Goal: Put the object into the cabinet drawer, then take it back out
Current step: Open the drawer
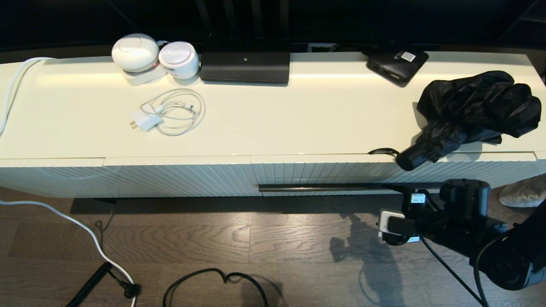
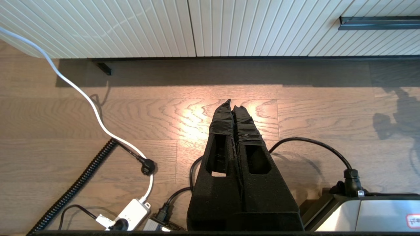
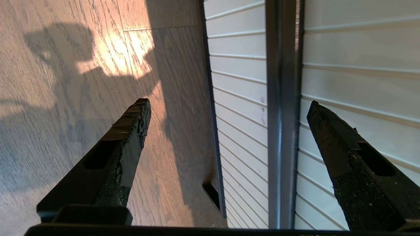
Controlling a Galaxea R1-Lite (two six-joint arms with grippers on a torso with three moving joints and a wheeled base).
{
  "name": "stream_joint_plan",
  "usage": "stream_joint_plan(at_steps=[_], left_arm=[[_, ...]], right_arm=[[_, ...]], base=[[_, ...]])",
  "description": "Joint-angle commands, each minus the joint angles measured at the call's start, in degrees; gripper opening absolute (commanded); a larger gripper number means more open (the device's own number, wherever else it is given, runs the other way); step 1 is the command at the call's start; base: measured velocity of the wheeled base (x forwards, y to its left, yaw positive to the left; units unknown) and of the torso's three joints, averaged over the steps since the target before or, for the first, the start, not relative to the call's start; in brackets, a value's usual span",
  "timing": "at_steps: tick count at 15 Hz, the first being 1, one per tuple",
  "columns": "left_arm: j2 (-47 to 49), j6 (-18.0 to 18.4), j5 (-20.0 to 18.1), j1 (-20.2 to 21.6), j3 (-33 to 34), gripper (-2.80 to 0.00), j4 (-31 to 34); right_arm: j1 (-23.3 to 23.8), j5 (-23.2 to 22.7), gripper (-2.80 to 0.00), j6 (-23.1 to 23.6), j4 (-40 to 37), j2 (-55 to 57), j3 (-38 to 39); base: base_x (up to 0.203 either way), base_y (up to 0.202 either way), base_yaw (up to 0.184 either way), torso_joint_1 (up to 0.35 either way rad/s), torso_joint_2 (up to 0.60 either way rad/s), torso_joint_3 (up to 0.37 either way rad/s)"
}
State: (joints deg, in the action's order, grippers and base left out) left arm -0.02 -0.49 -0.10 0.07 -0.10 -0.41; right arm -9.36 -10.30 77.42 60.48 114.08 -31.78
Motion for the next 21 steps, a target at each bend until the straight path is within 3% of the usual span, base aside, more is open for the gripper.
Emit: stream_joint_plan(at_steps=[1, 13, 21], left_arm=[[-0.06, -0.04, 0.01, 0.01, 0.01, -2.8, -0.02], [-0.06, -0.04, 0.01, 0.01, 0.01, -2.8, -0.02], [-0.06, -0.04, 0.01, 0.01, 0.01, -2.8, -0.02]], right_arm=[[-0.04, -0.07, 0.0, 0.45, 0.34, 1.54, -0.69], [0.22, 0.08, 0.0, 0.89, 1.4, 4.66, -3.55], [0.22, 0.45, 0.0, 1.15, 1.39, 3.95, -0.41]], base=[[0.0, 0.0, 0.0, 0.0, 0.0, 0.0], [0.0, 0.0, 0.0, 0.0, 0.0, 0.0], [0.0, 0.0, 0.0, 0.0, 0.0, 0.0]])
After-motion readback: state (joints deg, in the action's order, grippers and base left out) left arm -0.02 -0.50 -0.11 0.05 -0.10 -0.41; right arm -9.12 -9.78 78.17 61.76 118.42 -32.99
